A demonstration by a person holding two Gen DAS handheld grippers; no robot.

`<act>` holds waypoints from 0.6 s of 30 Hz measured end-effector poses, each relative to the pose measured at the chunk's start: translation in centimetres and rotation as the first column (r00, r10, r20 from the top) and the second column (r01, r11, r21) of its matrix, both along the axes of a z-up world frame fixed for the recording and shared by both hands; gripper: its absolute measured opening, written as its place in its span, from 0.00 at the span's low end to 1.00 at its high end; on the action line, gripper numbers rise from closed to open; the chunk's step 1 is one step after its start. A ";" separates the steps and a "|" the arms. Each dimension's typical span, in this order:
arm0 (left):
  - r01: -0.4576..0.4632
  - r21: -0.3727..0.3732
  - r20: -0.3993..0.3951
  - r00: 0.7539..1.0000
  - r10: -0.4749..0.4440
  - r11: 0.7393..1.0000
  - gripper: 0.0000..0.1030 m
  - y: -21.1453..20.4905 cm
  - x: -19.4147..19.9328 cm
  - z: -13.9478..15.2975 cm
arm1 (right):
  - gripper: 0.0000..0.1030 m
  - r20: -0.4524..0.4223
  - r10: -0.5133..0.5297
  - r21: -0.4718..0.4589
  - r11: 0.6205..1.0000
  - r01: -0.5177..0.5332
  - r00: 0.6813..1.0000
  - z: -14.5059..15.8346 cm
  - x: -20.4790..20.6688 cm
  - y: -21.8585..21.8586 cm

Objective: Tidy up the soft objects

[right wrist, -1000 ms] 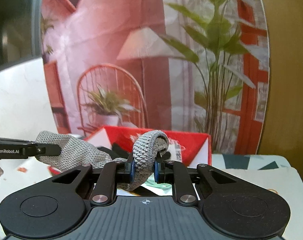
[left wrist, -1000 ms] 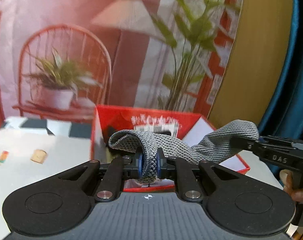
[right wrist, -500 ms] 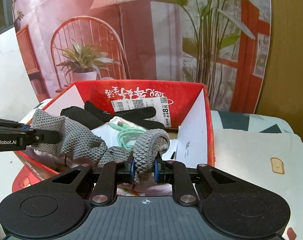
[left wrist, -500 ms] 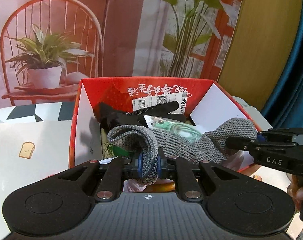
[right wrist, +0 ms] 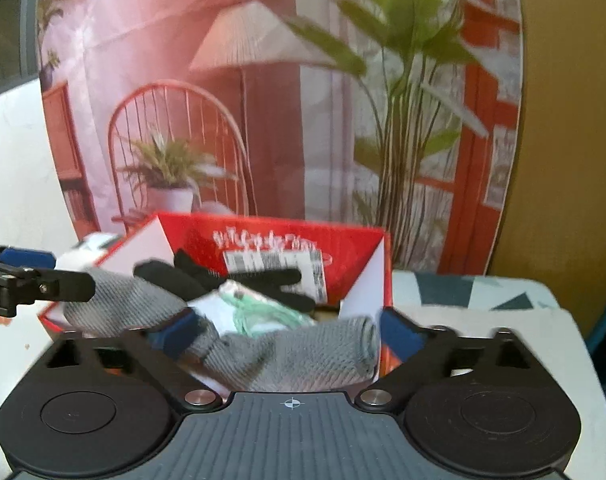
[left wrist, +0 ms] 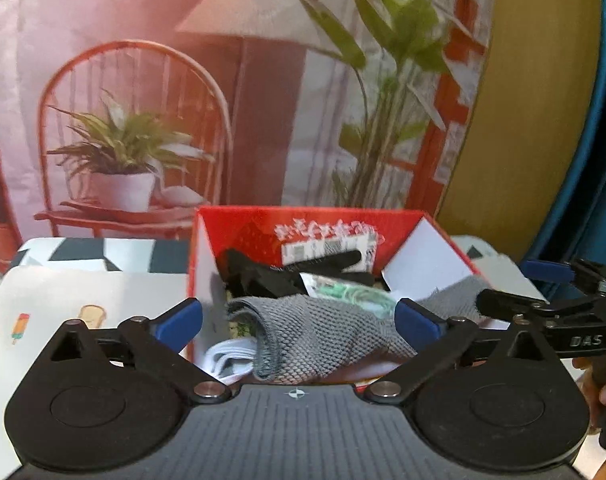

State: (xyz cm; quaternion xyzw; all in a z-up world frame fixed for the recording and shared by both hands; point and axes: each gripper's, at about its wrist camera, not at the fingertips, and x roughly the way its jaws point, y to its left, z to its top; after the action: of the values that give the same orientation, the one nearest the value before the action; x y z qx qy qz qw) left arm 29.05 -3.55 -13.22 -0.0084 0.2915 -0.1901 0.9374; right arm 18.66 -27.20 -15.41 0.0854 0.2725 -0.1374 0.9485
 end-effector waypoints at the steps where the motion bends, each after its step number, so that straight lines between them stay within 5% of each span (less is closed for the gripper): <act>1: -0.011 -0.003 0.005 1.000 0.011 1.000 1.00 0.2 -0.3 0.4 | 1.00 0.015 -0.002 -0.004 1.000 0.002 1.000 0.5 -0.3 0.1; 18: -0.162 0.045 0.230 0.962 0.148 0.986 1.00 2.3 -10.6 8.3 | 1.00 0.119 -0.017 0.012 1.000 0.016 0.993 8.6 -6.7 4.2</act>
State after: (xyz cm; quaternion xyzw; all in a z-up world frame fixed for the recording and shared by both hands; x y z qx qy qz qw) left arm 18.46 -1.30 -4.97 0.0201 0.1872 -0.1066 0.9763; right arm 11.97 -23.02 -6.83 0.1011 0.2155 -0.1384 0.9613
